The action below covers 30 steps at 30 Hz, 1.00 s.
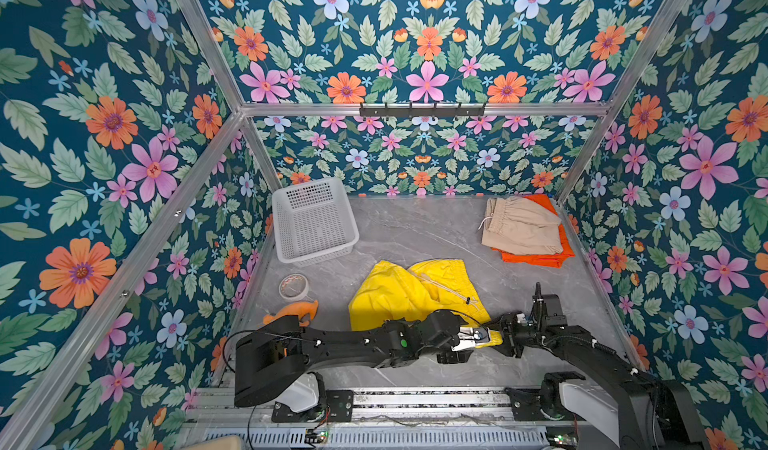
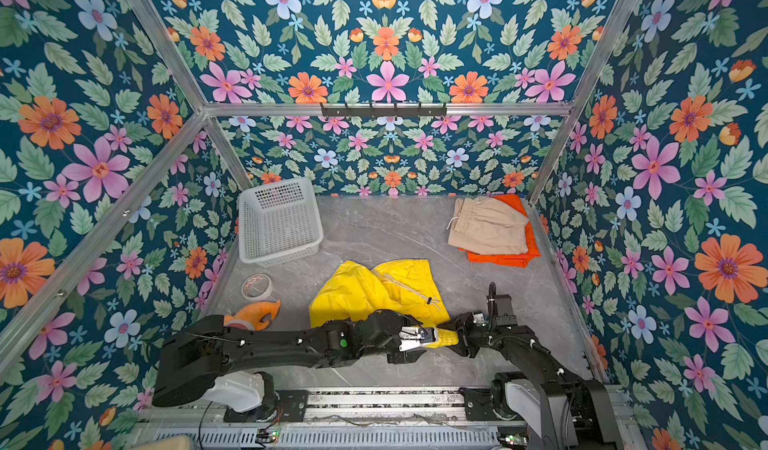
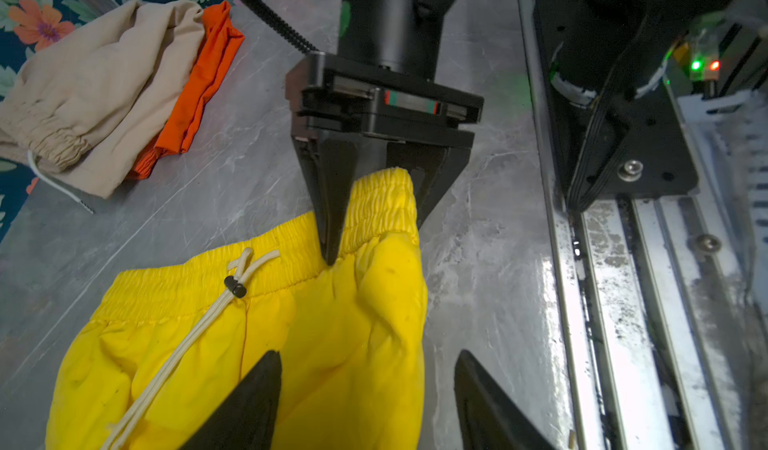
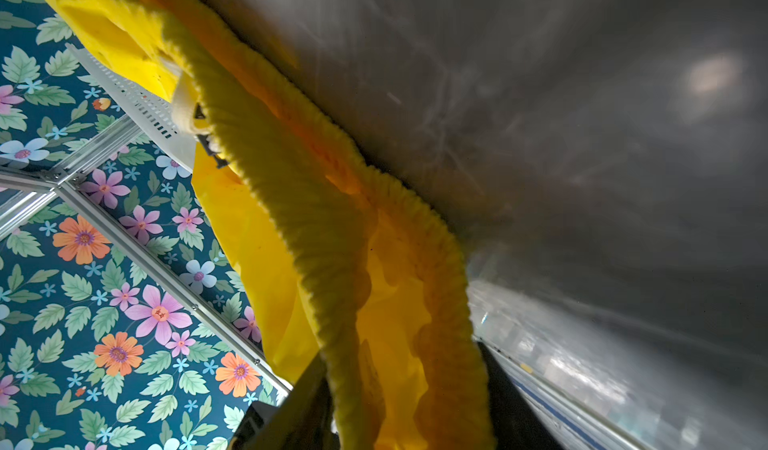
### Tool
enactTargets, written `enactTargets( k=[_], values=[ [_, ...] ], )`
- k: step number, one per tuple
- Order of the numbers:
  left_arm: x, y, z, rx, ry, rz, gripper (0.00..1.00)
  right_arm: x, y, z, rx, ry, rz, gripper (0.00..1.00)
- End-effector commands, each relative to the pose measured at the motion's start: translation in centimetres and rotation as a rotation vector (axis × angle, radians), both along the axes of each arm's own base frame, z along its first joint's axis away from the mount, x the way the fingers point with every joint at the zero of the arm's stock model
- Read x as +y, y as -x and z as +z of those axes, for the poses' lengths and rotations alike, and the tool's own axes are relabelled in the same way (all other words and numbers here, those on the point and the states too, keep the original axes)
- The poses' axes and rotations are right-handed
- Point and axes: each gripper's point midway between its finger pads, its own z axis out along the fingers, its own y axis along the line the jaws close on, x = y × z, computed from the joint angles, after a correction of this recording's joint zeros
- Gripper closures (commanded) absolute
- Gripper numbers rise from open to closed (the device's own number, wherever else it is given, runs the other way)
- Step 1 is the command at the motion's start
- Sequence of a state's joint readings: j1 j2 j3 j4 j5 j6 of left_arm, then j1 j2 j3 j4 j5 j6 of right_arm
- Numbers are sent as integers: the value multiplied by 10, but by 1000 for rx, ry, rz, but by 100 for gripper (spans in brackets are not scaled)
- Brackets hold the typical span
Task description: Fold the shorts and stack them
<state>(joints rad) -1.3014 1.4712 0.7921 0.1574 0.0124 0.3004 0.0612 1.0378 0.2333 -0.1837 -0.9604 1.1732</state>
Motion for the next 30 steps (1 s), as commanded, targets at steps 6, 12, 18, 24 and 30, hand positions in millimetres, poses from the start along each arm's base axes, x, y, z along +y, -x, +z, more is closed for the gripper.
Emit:
enactTargets(
  k=[6,12,18,24,30],
  values=[
    [28,-73,51,323,282,426,31,-1,-16,24,-82,28,-24,67],
    [61,-132,75,423,378,694,30,-1,-41,58,-179,82,-15,82],
    [95,-167,88,535,436,855,30,0,-72,104,-298,169,-8,90],
    [122,-186,107,571,481,930,30,10,-107,173,-459,318,42,94],
    [153,-208,129,558,524,996,30,11,-140,260,-711,434,60,96]
  ],
)
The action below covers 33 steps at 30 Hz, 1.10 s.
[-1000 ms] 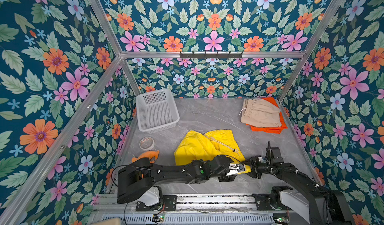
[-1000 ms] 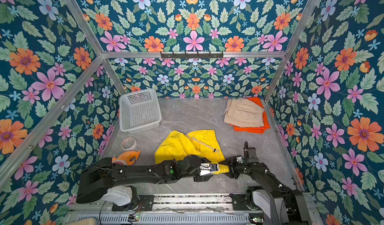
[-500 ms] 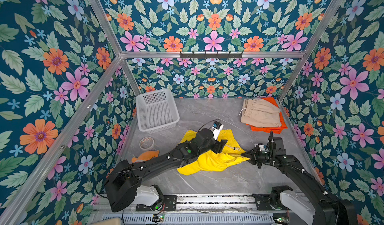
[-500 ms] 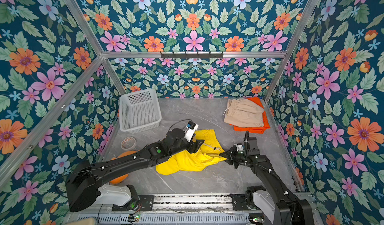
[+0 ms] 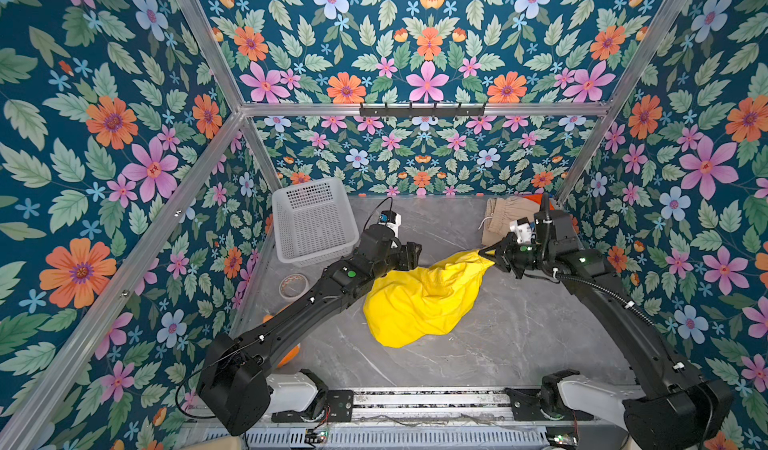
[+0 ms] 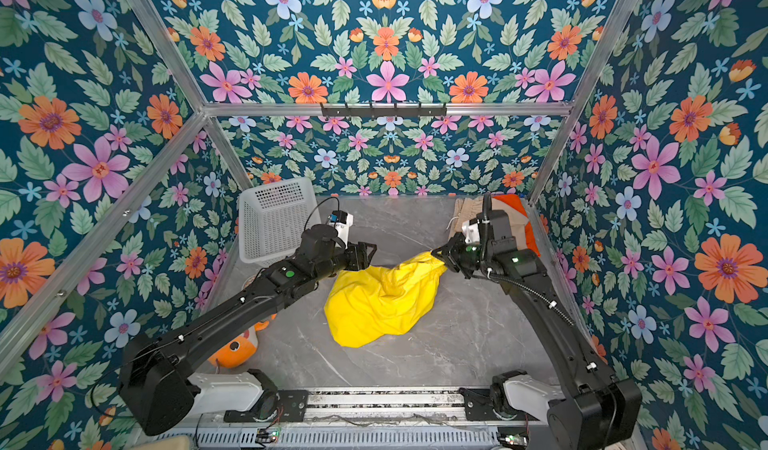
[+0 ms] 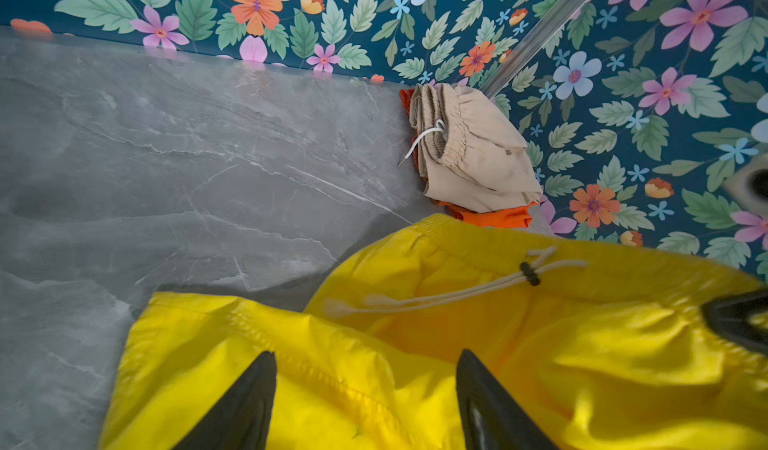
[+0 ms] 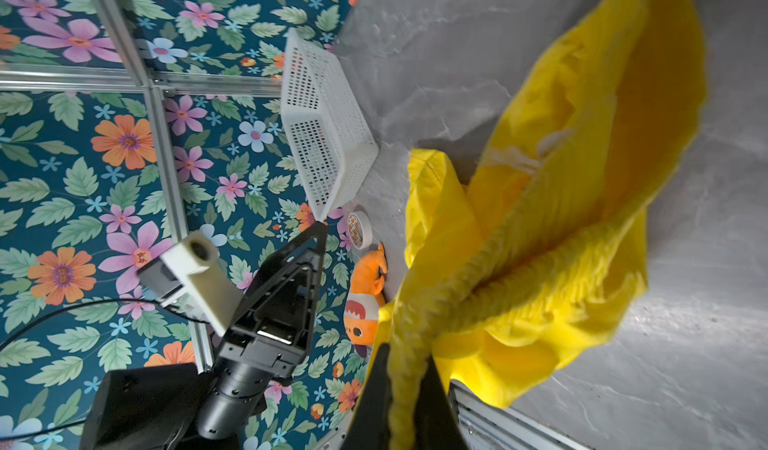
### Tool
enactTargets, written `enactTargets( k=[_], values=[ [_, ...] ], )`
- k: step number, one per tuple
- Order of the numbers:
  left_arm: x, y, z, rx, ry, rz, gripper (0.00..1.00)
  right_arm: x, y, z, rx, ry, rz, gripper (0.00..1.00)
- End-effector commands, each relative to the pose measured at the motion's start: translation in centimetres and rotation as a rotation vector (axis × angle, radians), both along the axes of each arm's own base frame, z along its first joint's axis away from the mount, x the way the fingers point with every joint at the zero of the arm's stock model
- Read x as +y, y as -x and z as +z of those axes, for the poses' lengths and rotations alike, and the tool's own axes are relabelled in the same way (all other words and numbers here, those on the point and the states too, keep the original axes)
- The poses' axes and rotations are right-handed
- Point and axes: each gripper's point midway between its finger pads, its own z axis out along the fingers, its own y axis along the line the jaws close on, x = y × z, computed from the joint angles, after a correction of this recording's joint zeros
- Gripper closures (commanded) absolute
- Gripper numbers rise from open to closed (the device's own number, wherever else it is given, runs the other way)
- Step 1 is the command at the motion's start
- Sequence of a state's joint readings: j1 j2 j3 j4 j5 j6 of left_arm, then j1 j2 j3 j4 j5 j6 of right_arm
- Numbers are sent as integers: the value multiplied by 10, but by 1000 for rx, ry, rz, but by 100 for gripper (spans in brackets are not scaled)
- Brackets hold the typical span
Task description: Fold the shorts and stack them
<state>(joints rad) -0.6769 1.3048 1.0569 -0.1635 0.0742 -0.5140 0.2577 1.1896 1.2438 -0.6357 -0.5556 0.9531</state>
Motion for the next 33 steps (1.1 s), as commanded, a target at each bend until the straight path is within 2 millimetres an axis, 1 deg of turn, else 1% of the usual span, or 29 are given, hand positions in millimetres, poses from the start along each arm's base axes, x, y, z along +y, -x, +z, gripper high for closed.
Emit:
enactTargets(
  k=[1,2,4,6,8,9,10,11,12,13,16,18,19,21,23,24,27,29,31,33],
  values=[
    [16,-8,15,-9,-1,34,30,-11,-16,34,-148,115,-11,96],
    [23,-11,25,-26,-1,52,30,-10,-22,50,-198,127,-6,97],
    [35,-16,44,-61,-3,72,29,-3,-34,84,-302,123,32,99],
    [44,-17,60,-90,-9,90,29,6,-40,123,-426,119,78,100],
    [49,-15,71,-112,-5,94,29,11,-35,158,-551,146,113,100],
    [52,-14,74,-118,-1,103,29,11,-28,174,-607,166,126,100],
    [54,-12,73,-115,6,111,29,11,-22,182,-640,177,137,100],
    [56,-9,74,-116,17,116,29,10,-16,184,-648,187,142,100],
    [56,-6,72,-118,26,107,29,8,-12,178,-636,194,147,100],
    [56,-3,68,-118,34,102,29,7,-8,168,-613,202,153,100],
    [56,5,47,-83,53,89,30,7,5,98,-450,201,187,100],
    [57,12,26,-51,59,86,31,0,17,34,-279,215,172,100],
    [59,14,17,-29,63,93,31,-3,25,10,-210,221,163,100],
    [60,21,-4,21,76,100,32,-19,47,-42,-53,272,122,100],
    [59,28,-24,85,96,101,32,-31,66,-73,35,297,85,100],
    [55,32,-34,125,114,90,32,-34,75,-83,64,299,77,100],
    [41,42,-64,236,164,44,32,-46,99,-104,133,317,41,100],
    [33,45,-78,288,181,25,32,-54,117,-123,213,337,31,100],
    [29,44,-88,323,187,22,32,-56,138,-146,325,337,42,100],
    [26,41,-97,345,181,26,32,-64,163,-170,438,360,42,100]
  ],
)
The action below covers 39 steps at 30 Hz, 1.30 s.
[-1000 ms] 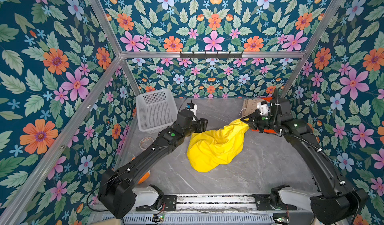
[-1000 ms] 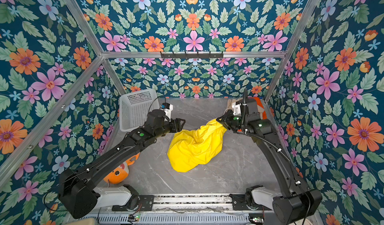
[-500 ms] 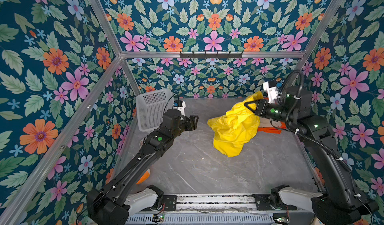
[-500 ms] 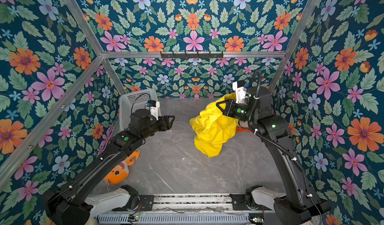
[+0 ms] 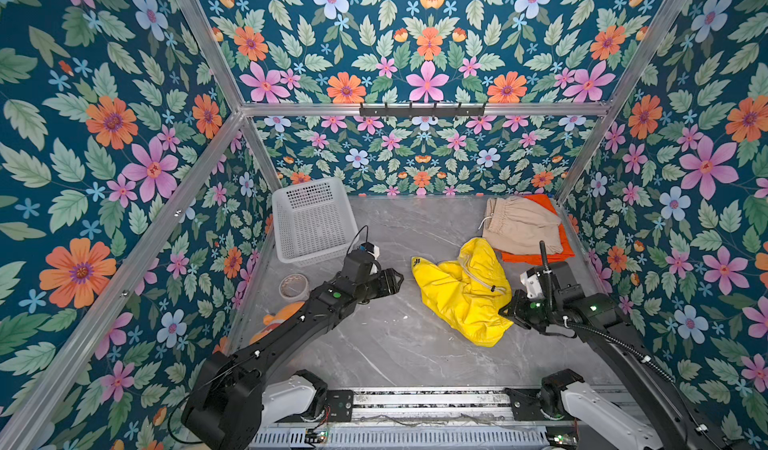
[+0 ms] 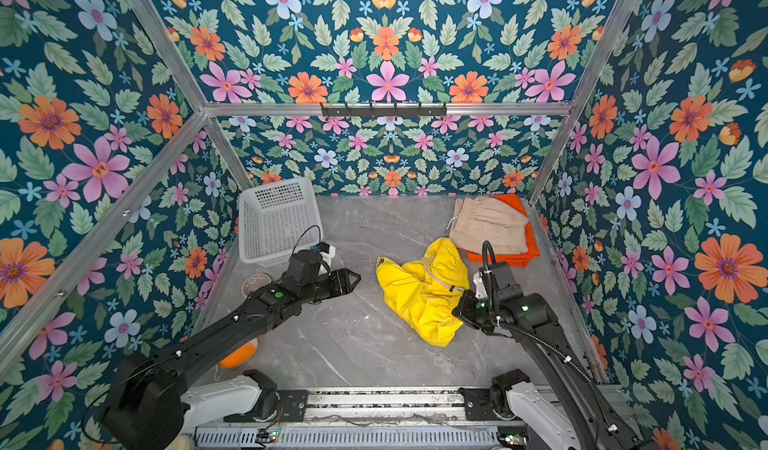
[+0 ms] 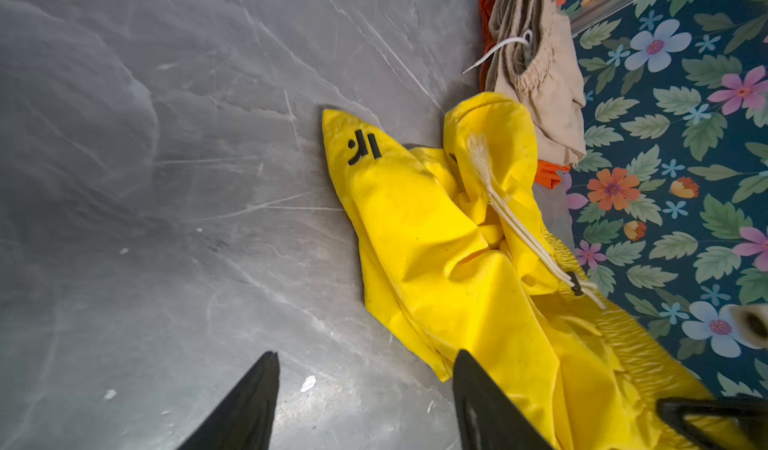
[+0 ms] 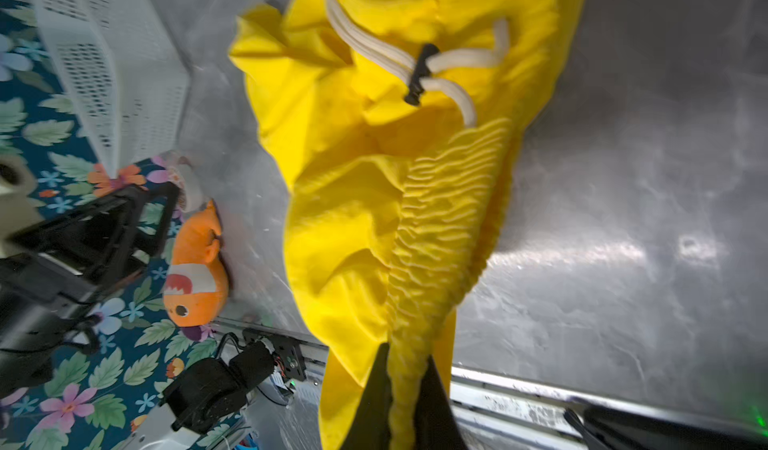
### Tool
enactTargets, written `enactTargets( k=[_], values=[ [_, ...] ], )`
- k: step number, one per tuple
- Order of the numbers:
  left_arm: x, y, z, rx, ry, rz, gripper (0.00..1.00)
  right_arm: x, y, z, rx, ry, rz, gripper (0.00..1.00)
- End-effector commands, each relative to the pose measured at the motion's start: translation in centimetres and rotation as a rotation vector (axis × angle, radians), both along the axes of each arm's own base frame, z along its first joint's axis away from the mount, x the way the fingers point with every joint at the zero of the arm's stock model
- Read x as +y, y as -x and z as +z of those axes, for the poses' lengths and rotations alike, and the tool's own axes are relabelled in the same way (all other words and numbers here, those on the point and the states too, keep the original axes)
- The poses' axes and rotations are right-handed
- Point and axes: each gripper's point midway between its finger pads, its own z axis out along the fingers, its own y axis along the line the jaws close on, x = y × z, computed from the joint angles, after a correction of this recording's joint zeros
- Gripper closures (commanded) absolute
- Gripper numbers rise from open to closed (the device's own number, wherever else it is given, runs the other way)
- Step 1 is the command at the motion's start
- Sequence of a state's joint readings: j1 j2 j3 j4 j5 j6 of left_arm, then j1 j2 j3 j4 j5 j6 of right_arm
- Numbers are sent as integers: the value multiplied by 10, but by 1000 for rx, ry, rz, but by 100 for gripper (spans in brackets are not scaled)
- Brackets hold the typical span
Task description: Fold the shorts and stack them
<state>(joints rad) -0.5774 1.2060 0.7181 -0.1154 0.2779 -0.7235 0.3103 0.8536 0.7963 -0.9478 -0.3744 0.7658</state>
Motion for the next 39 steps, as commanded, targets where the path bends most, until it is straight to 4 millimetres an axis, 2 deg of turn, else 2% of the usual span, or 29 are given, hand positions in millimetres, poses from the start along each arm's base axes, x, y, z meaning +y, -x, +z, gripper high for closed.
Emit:
enactTargets(
  k=[1,3,7,14,17,24,26,28,32,34,35,37,39],
  values=[
    [-14,-7,4,9,74,-10,31,-15,41,-33,195,53,-60,100],
    [-20,-10,-6,35,92,-13,31,-20,49,-42,205,59,-85,100],
    [-34,-19,-23,97,151,5,31,-17,45,-45,173,21,-116,100],
    [-57,-36,-44,164,272,29,36,-19,35,-40,142,39,-127,100],
    [-65,-42,-46,173,317,32,38,-18,34,-39,138,40,-122,100],
    [-79,-45,-68,220,313,22,41,-17,26,-23,71,17,-129,100],
    [-83,-45,-74,231,302,16,45,-16,22,-16,46,12,-130,100],
    [-88,-46,-76,231,302,11,55,-15,17,-9,18,2,-129,100],
    [-95,-53,-72,208,314,8,84,-13,8,8,-39,-10,-124,100],
    [-95,-58,-61,179,313,8,97,-16,4,22,-80,2,-128,100],
    [-93,-60,-53,158,303,10,100,-18,1,32,-110,10,-132,100],
    [-87,-66,-32,100,262,17,100,-22,-5,52,-168,25,-140,100],
    [-73,-73,-2,20,191,36,100,-24,-12,78,-243,29,-143,100]
  ],
)
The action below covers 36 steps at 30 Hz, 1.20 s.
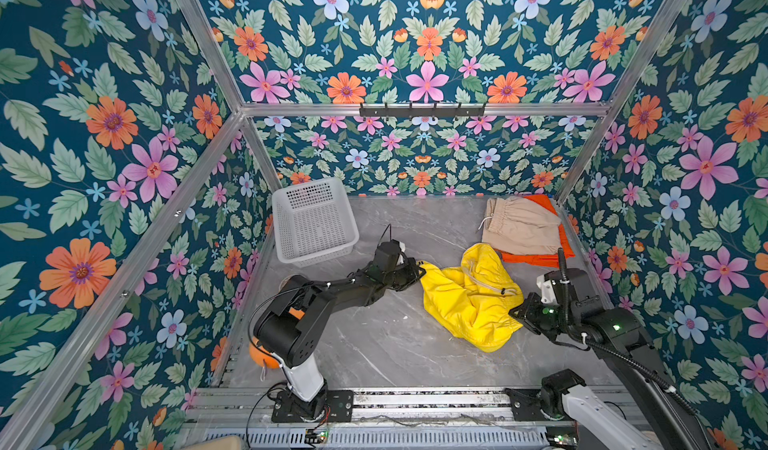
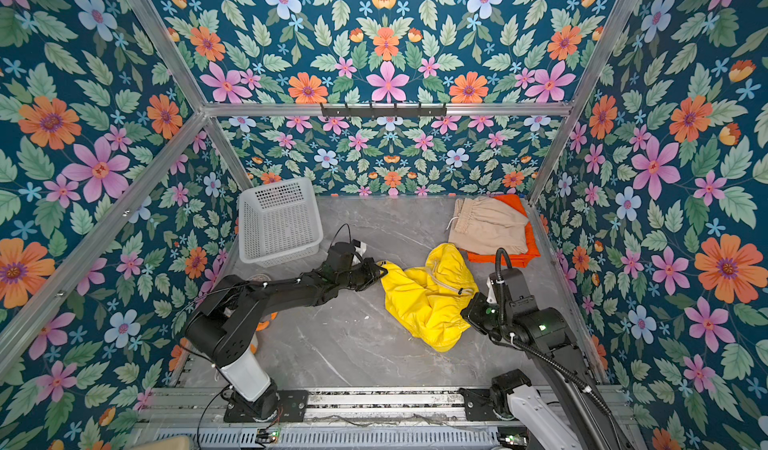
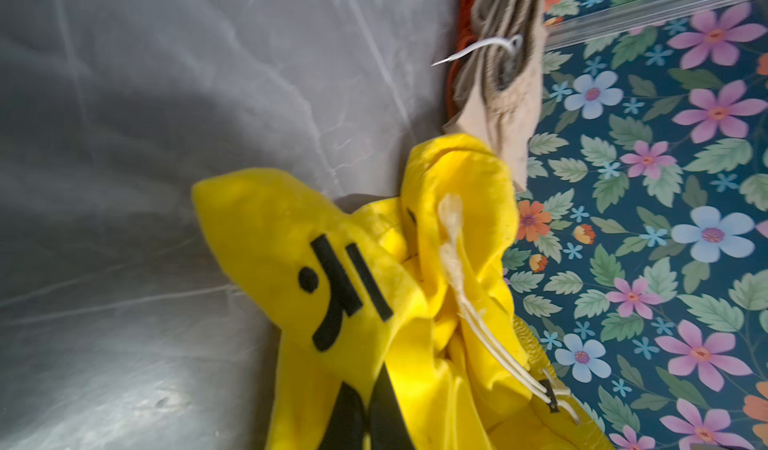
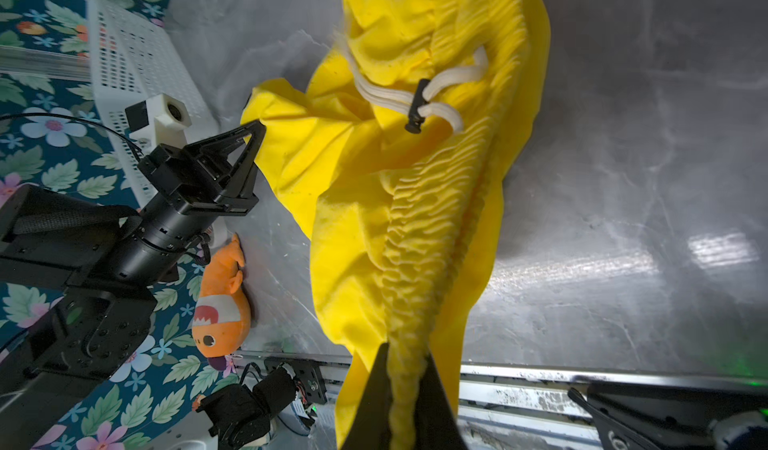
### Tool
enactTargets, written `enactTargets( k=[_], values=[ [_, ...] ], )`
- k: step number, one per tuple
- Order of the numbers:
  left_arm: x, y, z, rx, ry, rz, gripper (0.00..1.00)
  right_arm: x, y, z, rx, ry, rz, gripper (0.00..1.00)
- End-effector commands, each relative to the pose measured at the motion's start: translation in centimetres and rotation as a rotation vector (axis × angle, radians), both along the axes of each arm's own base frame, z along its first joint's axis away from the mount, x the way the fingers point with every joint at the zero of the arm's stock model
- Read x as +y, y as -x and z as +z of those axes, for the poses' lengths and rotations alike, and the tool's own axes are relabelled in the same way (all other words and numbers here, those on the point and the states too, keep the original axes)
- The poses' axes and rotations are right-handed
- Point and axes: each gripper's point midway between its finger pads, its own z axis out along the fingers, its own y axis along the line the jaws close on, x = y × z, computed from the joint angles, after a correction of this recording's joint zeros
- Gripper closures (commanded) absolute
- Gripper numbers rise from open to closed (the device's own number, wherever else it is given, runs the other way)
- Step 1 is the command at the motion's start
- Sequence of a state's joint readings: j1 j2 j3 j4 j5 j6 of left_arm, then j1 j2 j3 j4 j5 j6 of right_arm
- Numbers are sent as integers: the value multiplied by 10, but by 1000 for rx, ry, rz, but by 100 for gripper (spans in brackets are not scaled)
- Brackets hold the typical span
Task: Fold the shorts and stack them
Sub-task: 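Lift the yellow shorts with both grippers and stretch them between the grippers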
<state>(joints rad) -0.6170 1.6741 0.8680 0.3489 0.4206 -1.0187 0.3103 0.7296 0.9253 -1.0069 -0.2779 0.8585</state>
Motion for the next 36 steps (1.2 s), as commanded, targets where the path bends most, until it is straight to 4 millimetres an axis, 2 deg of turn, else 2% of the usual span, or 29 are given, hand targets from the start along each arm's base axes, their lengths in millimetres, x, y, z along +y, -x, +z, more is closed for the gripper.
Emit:
enactTargets(
  k=[1,4,8,12,14,16,19,22,25,28,31,34,36],
  values=[
    [24,-14,39,-138,-138,49,100,-9,-12,31,-103,53,-22,100],
    [57,-22,99,-264,-235,118,100,-11,-23,70,-209,70,-17,100],
    [115,-23,188,-421,-357,242,100,-15,-41,137,-393,109,-11,100],
    [166,-4,275,-567,-516,340,100,-3,-53,219,-623,64,45,100],
    [185,10,307,-607,-568,382,100,11,-50,256,-728,1,111,100],
    [200,25,330,-633,-590,411,100,26,-43,278,-783,-76,189,100],
    [216,44,347,-647,-599,442,100,44,-28,287,-799,-184,292,100],
    [222,48,344,-643,-625,450,100,44,-29,267,-744,-201,272,100],
    [218,34,330,-634,-687,430,100,44,-43,245,-682,-179,240,100],
    [202,6,316,-632,-729,378,100,48,-72,228,-613,-136,222,100],
    [186,-32,317,-659,-705,337,100,51,-118,229,-588,-103,201,100],
    [184,-71,345,-720,-660,343,100,50,-166,256,-627,-159,204,100],
    [189,-87,379,-791,-647,374,100,55,-187,287,-700,-162,255,100]
  ],
)
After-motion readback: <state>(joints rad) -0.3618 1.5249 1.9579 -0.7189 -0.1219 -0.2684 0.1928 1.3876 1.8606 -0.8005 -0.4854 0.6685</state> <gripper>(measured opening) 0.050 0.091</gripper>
